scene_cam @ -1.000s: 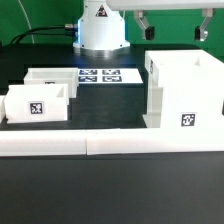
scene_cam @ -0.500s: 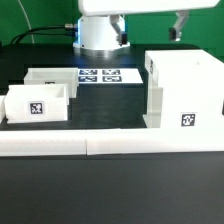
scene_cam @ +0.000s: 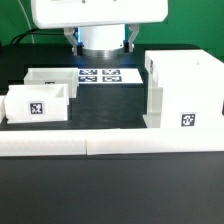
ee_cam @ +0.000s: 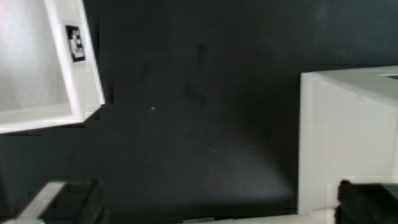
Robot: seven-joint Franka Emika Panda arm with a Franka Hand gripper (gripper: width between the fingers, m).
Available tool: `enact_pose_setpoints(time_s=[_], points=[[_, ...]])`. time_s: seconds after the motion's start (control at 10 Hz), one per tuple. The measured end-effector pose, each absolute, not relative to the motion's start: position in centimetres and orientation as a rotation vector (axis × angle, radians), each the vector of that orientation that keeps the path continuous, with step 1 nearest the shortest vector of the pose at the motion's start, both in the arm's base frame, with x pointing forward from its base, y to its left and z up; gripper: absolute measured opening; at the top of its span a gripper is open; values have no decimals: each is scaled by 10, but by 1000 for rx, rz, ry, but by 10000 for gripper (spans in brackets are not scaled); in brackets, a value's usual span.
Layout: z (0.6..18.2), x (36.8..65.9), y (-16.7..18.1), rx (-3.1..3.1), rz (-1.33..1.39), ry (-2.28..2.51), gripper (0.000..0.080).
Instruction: Assemble drawer
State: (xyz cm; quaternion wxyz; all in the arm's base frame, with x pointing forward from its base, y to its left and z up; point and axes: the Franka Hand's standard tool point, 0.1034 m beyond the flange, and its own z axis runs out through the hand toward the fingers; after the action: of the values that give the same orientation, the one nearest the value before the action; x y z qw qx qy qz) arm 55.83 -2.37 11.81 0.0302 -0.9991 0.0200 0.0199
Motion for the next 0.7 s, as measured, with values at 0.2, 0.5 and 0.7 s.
enact_pose_setpoints(time_s=[0.2,0.5,0.7], points=[[118,558,-24,-3080,63,62,649],[105,542,-56,-3051,62,-39,649],[92,536,-69,-3054,75,-95,649]])
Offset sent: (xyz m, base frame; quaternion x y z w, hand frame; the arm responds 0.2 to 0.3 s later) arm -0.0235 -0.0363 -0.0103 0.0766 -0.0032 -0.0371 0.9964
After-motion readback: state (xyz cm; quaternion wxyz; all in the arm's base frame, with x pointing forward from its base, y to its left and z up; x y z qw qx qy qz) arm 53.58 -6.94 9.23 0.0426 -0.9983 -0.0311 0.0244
